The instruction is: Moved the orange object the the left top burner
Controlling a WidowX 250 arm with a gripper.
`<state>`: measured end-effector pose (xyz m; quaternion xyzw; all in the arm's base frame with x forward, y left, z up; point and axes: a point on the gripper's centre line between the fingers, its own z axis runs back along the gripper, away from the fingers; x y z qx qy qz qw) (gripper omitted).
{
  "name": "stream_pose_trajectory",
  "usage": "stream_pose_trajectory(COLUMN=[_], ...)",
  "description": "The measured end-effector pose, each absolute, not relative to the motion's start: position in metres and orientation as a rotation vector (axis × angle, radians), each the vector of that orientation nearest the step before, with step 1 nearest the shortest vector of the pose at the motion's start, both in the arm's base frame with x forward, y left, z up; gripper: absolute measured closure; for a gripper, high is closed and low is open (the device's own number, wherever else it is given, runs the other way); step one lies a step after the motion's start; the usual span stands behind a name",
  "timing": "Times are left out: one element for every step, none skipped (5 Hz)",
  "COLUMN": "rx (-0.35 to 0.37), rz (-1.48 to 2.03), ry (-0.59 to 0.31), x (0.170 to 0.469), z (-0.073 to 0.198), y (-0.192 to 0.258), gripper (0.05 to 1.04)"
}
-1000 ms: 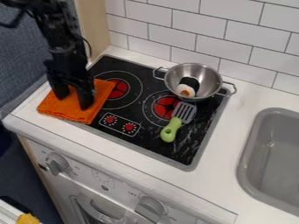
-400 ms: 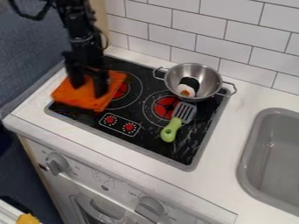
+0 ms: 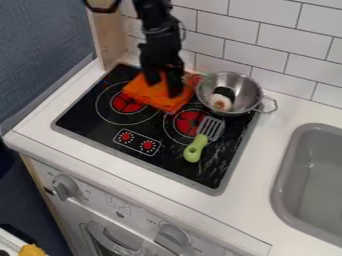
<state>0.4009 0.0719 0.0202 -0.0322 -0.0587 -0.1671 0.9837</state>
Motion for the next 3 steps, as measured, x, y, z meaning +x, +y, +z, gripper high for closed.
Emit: stream_pose_trajectory(rx=[-0.007,0.006,0.031], rz=[-0.281,-0.212,-0.154], ry=[-0.103,-0.084,-0.103], x=[0.402,0.397,0.389], z=[0.023,0.020,0.037], y=[0.080,0.089,0.099], gripper=[0.083,0.083,0.083])
